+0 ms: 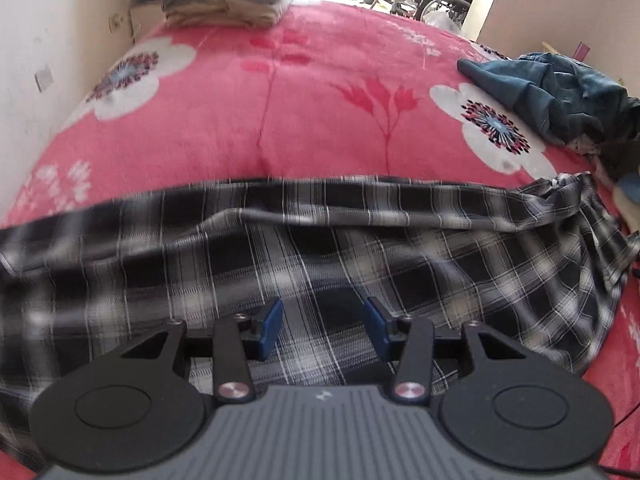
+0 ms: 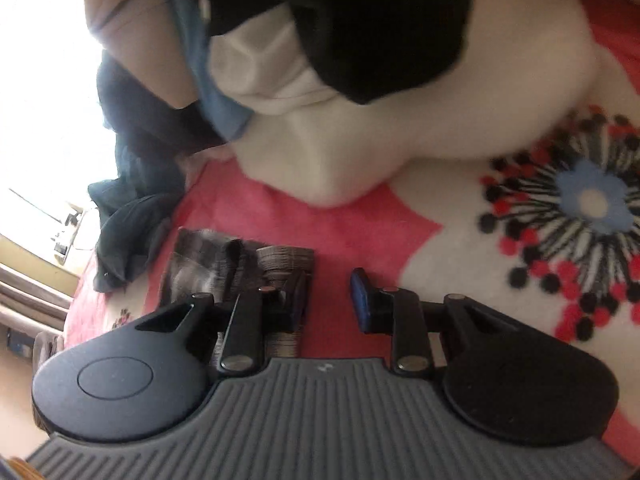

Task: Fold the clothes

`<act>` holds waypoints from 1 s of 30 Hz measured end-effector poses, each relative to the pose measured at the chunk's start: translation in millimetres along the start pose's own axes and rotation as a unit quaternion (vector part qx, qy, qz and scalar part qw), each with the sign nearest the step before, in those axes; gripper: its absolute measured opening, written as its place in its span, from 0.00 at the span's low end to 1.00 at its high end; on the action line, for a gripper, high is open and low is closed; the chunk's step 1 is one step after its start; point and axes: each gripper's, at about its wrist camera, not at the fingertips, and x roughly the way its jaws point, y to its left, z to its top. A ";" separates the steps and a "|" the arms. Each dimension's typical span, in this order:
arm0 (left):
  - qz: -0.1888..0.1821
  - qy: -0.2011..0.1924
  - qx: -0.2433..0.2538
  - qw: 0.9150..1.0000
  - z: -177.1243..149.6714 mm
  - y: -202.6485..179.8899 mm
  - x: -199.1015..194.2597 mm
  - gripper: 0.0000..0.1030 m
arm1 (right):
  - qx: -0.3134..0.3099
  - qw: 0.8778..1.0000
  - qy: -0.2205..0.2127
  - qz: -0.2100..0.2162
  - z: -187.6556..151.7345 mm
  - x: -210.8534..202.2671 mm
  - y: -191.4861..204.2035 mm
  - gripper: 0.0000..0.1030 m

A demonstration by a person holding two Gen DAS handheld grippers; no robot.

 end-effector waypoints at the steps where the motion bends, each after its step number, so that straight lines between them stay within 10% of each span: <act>1: -0.001 0.002 -0.001 1.000 -0.8 1.5 0.8 0.45 | 0.001 1.000 -0.001 0.004 0.0 -0.2 1.3 0.24; 13: 0.002 0.005 -0.014 1.000 -13.7 16.2 13.1 0.45 | 0.034 0.999 -0.006 0.000 -4.9 2.6 16.2 0.24; 23: -0.013 -0.028 0.000 1.000 -26.1 24.5 15.3 0.45 | -0.035 0.998 -0.052 -0.001 -3.7 -28.5 27.7 0.01; 30: -0.022 -0.033 0.001 0.999 -25.0 32.0 19.3 0.45 | -0.031 0.996 -0.040 -0.067 -8.5 -28.9 -11.2 0.00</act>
